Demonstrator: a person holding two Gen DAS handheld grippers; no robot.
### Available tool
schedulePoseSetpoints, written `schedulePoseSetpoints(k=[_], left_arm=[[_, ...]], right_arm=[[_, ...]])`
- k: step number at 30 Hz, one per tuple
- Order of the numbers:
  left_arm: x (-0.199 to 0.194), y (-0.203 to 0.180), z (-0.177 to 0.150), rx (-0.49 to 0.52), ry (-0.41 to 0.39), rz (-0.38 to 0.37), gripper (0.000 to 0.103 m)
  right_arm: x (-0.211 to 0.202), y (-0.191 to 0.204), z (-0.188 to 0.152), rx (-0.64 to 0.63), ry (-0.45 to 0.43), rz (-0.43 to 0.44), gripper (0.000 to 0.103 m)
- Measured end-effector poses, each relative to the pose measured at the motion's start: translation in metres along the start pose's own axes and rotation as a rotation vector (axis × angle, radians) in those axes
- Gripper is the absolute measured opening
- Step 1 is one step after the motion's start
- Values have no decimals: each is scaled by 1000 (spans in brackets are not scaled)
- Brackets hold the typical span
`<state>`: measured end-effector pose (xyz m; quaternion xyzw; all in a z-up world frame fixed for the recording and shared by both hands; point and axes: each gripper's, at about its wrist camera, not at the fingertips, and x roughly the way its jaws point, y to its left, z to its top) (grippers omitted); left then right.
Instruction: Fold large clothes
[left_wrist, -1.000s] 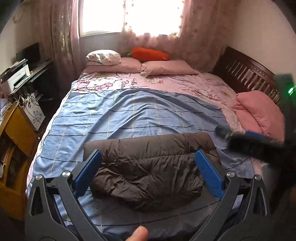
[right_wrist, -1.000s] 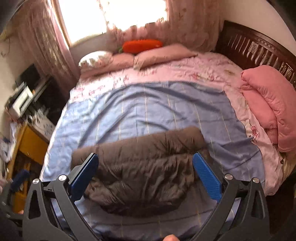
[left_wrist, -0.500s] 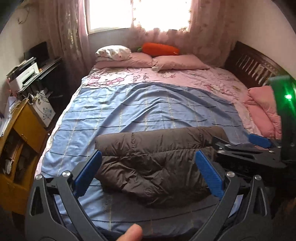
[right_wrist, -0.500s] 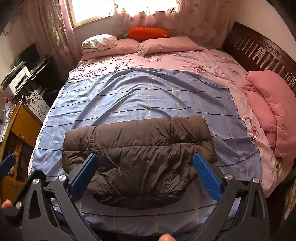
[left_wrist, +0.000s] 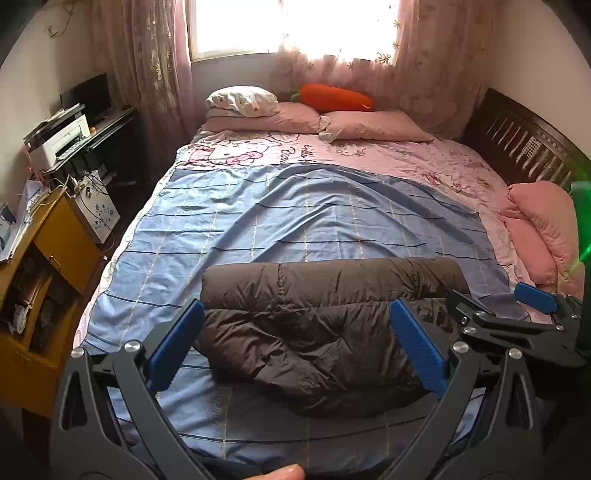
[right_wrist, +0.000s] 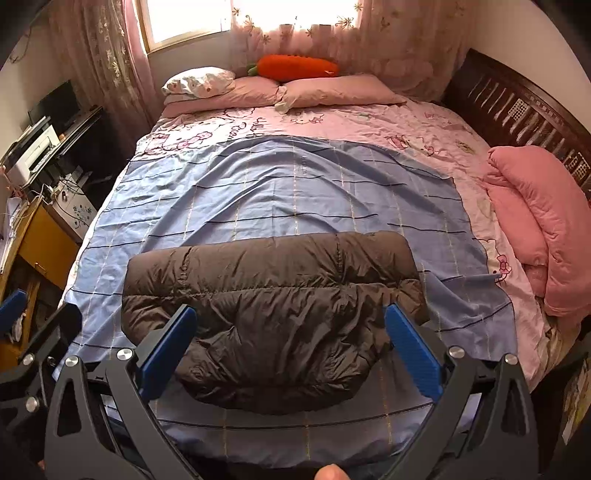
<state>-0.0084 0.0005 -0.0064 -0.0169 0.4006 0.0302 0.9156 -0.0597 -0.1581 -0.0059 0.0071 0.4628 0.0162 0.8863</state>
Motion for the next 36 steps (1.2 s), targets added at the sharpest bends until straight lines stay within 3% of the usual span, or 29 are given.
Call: schedulePoseSetpoints(k=[8,17,36], left_arm=[[14,7,4,6,19,78,101],[15,20,7,-32,13,135,101],[26,12,4,-28,63,78,101]], right_arm=[[-10,1,0,33,-33,-42,102],[-11,24,-7,2,-15,20,102],[-16,20,-4,28,-35,-4,102]])
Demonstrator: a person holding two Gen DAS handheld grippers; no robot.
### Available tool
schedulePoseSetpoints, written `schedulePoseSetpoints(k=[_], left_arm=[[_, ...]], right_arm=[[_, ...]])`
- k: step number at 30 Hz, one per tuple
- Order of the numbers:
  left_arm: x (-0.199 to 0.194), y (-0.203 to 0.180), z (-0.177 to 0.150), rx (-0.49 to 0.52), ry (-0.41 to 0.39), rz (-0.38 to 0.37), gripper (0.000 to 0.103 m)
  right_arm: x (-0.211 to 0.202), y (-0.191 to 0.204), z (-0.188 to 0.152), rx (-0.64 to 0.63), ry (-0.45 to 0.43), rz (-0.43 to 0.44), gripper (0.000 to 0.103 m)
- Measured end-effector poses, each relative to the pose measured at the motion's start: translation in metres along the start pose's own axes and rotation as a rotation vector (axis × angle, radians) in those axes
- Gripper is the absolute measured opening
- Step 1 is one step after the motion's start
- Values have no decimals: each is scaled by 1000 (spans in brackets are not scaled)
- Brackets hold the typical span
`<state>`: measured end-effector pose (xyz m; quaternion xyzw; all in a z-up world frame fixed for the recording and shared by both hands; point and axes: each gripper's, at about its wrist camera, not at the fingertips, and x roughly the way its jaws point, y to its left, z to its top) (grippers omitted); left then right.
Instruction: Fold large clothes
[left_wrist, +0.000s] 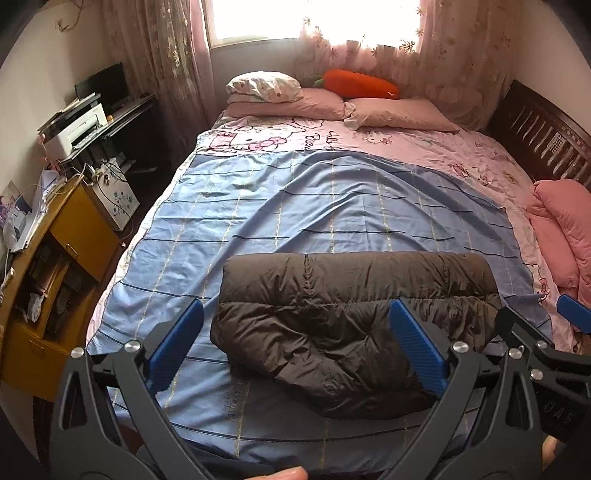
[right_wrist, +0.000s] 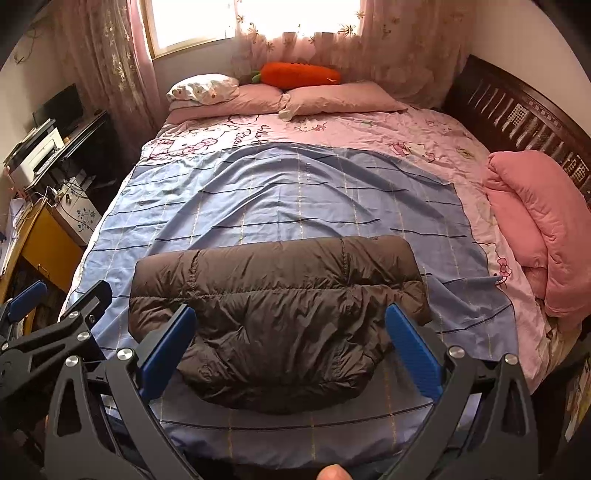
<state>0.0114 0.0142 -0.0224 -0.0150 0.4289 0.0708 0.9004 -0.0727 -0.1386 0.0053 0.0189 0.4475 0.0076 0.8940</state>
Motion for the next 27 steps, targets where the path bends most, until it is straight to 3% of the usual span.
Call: schedulePoseSetpoints(k=[27], left_arm=[[1,0,0,-10,4,-5,101]], right_arm=[[1,0,0,5,3,4,102]])
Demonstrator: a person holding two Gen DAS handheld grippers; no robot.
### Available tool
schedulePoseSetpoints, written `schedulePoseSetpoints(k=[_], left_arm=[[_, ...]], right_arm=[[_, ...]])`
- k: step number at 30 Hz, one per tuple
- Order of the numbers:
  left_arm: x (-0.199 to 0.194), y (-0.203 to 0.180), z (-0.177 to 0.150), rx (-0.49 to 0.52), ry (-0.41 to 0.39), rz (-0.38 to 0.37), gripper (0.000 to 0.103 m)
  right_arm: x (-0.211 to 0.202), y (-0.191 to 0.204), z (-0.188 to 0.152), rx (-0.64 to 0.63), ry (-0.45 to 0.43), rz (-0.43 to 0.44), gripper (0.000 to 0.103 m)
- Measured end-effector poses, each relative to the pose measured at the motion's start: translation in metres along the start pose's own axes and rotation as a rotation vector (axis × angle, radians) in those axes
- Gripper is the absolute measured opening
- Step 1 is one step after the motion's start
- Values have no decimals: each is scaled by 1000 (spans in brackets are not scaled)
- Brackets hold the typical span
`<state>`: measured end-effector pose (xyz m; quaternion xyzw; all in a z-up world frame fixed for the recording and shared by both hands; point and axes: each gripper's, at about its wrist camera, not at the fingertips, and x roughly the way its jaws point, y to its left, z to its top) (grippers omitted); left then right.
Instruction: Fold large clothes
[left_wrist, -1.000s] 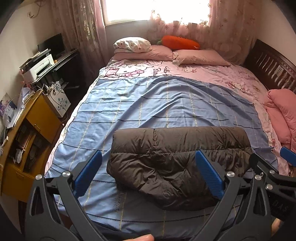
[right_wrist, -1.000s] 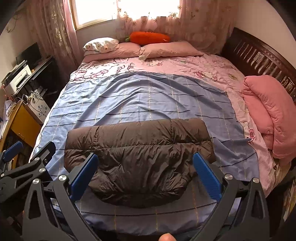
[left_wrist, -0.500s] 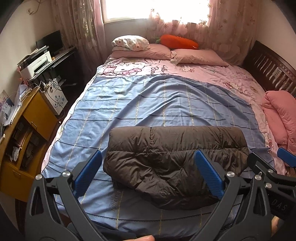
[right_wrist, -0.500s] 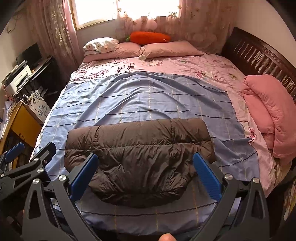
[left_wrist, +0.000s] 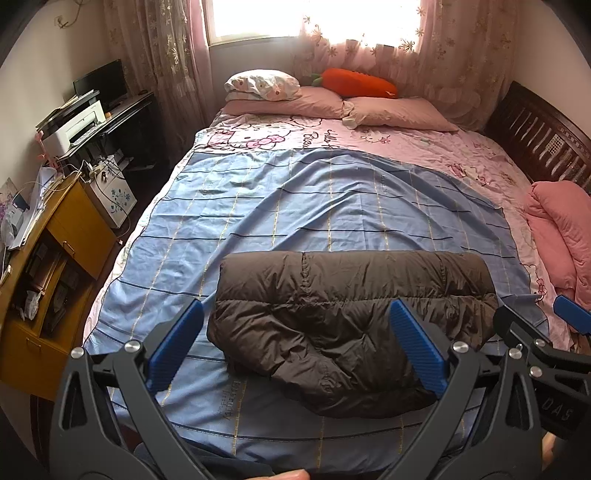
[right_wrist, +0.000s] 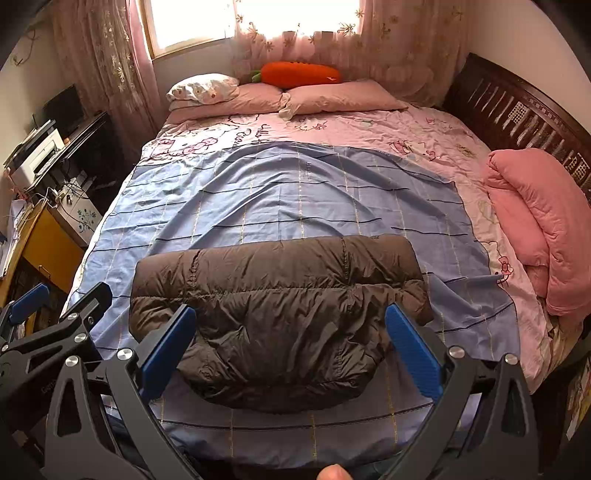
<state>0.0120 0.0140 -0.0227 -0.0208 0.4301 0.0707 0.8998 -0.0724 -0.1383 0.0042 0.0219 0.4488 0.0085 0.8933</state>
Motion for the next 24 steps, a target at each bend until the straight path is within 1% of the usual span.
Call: schedulePoseSetpoints(k=[24], left_arm=[[1,0,0,-3,2,3,101]], right_arm=[[1,-1,-1,-1,3,6,102]])
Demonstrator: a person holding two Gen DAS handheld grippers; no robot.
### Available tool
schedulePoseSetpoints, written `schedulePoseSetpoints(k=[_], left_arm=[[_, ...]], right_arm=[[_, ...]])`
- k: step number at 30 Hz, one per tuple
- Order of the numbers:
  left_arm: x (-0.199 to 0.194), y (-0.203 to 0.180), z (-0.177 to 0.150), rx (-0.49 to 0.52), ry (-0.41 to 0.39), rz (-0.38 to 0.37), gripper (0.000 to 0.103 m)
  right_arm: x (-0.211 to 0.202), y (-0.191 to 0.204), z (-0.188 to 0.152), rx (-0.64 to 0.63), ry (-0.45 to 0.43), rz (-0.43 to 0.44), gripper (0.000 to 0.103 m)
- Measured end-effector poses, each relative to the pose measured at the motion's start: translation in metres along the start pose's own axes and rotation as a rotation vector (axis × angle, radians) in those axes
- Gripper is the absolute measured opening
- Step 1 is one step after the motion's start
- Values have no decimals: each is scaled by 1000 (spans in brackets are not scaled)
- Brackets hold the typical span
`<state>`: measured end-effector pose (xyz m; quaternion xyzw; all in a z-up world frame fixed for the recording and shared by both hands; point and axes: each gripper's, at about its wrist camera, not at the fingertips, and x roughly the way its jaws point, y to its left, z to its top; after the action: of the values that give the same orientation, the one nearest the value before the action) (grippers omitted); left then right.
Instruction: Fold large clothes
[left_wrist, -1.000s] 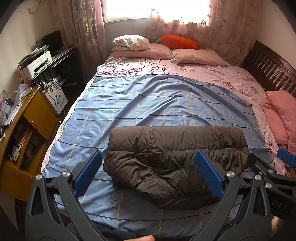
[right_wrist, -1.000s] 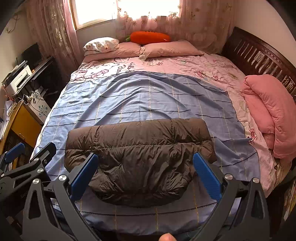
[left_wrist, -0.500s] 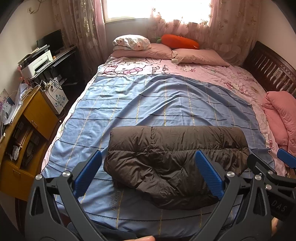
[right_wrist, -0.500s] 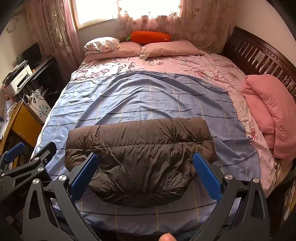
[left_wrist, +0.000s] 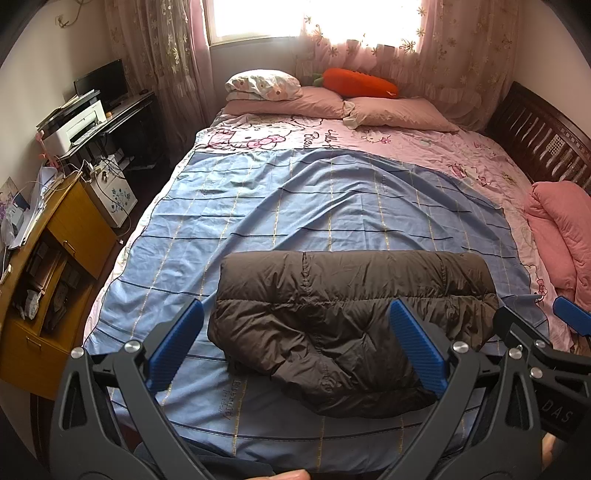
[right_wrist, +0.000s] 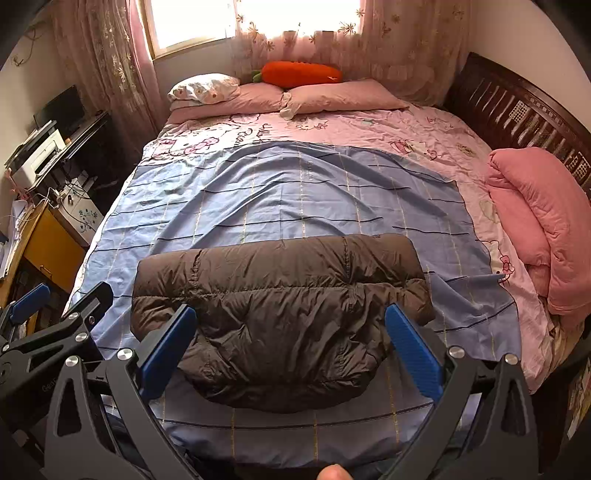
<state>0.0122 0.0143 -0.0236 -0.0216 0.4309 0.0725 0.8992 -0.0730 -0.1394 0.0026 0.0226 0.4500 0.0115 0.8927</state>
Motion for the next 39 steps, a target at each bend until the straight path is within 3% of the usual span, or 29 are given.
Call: schedulePoseSetpoints(k=[39], left_arm=[[-1,-1,-3,7,-3,32,101]], right_arm=[[0,3,-2,0,4,-3,102]])
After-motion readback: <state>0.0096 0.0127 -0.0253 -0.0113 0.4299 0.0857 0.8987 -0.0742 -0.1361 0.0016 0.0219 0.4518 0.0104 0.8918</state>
